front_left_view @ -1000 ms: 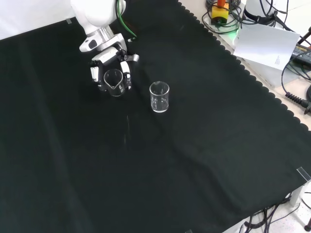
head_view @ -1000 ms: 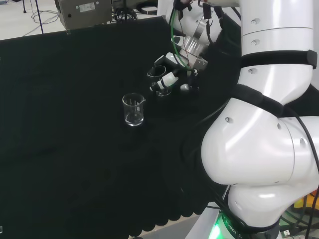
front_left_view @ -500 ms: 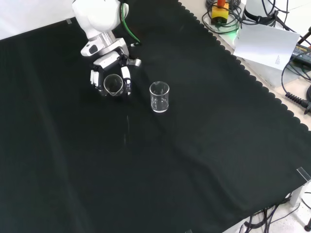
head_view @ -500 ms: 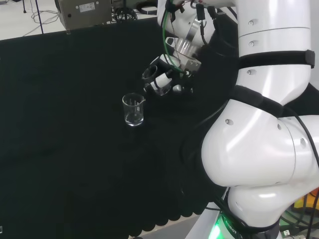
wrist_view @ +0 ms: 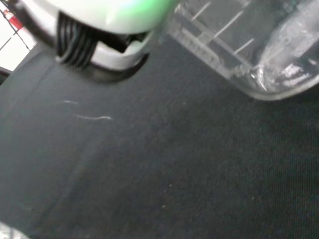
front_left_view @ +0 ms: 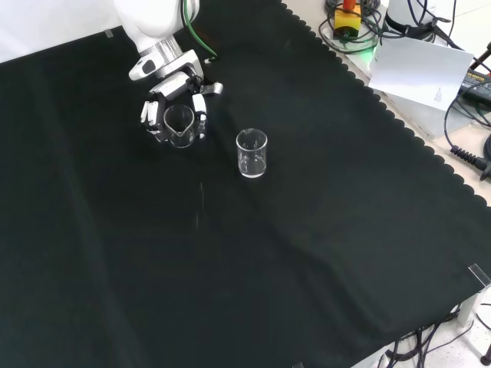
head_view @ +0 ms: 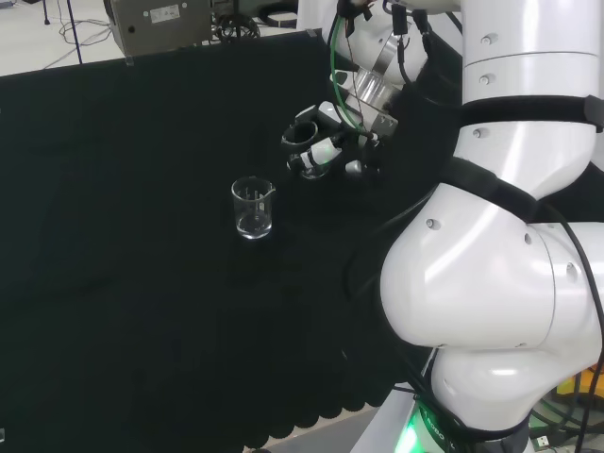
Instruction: Place the beaker back on the table.
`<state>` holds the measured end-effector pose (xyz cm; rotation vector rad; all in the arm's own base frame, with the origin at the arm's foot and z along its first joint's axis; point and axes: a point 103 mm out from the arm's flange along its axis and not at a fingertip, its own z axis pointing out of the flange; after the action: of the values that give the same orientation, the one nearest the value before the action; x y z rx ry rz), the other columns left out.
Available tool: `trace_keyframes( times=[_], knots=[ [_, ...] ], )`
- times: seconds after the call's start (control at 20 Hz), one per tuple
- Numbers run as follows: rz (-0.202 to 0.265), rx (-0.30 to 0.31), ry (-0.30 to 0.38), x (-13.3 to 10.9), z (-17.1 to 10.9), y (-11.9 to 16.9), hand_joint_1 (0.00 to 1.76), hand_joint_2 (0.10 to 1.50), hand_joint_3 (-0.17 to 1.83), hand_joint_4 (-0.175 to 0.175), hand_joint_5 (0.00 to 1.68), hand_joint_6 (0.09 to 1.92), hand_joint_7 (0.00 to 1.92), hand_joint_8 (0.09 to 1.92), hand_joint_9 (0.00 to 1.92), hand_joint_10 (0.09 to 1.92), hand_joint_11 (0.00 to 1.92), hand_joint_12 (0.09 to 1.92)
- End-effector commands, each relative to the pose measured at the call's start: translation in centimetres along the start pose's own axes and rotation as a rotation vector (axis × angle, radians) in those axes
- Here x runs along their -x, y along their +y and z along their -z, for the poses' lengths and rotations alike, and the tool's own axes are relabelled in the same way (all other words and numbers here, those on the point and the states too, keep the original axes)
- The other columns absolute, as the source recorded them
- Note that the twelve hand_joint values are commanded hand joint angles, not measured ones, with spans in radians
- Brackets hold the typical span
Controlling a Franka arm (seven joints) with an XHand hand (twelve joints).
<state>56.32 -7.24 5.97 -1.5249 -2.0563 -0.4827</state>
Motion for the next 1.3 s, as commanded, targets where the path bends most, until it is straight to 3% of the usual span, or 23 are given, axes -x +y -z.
trace_keyframes(
  times=[0.05,0.45,0.5,0.75,1.05,1.3],
  knots=[
    [-0.01,-0.028,0.025,0.2,-0.2,-0.5,1.02,0.53,0.71,-0.067,0.45,0.81,0.51,0.78,0.67,0.62,0.33,1.37],
    [-0.059,-0.064,-0.002,0.2,0.3,-0.9,0.95,0.52,0.66,-0.079,0.33,0.59,0.32,0.76,0.49,0.68,0.14,1.42],
    [-0.135,-0.04,-0.079,0.4,0.7,-1.1,0.95,0.53,0.64,-0.079,0.33,0.56,0.31,0.76,0.47,0.69,0.13,1.42],
    [-0.117,-0.006,-0.079,-1.6,2.3,-1.0,0.92,0.54,0.61,-0.085,0.31,0.4,0.23,0.76,0.36,0.73,0.05,1.45],
    [-0.081,0.036,-0.07,-4.3,6.5,-3.1,0.87,0.54,0.57,-0.088,0.31,0.24,0.16,0.75,0.29,0.76,0.0,1.43],
    [-0.128,0.048,-0.071,-7.0,9.4,-6.3,0.85,0.56,0.55,-0.09,0.32,0.2,0.14,0.75,0.28,0.76,0.0,1.43]
  ],
)
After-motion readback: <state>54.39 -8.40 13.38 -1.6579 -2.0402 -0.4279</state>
